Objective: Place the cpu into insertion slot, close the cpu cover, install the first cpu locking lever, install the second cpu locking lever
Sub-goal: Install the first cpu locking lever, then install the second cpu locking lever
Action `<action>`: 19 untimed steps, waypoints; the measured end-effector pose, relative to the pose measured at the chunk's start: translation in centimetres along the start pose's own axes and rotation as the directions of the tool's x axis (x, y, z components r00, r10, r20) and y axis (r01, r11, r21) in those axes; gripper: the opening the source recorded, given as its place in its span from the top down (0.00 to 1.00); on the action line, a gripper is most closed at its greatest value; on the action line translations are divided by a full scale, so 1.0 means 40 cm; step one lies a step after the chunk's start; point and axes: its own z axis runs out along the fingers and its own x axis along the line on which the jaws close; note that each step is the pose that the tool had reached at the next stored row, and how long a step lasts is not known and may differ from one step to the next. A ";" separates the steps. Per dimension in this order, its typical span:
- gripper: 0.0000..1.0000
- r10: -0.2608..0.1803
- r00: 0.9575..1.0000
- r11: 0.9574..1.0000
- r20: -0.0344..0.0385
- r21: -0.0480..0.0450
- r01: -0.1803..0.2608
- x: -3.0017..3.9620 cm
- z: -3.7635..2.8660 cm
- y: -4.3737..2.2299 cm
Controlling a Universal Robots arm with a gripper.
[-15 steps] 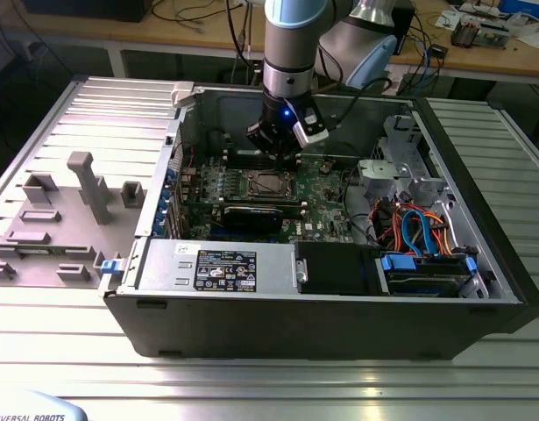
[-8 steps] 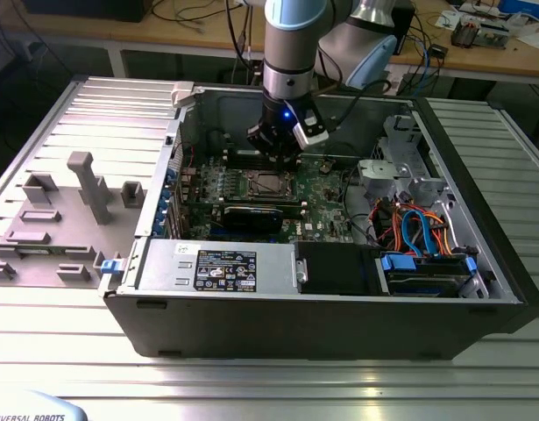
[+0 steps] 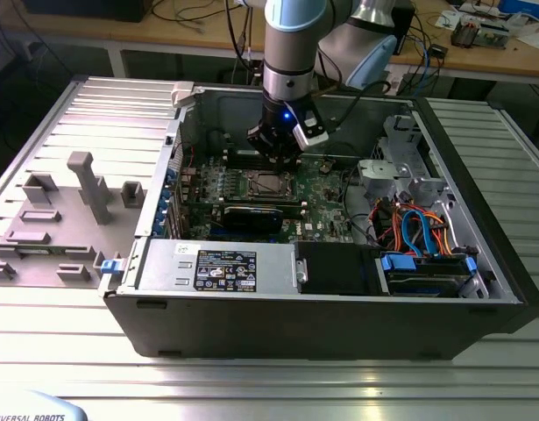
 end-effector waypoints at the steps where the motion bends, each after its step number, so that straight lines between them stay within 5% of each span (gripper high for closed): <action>1: 0.89 0.000 1.000 1.000 0.000 0.000 0.000 0.000 -0.002 0.000; 5: 0.89 0.000 1.000 1.000 0.000 0.000 0.000 0.000 -0.016 0.001; 19: 0.89 0.000 1.000 1.000 0.000 0.000 0.000 0.000 -0.016 -0.008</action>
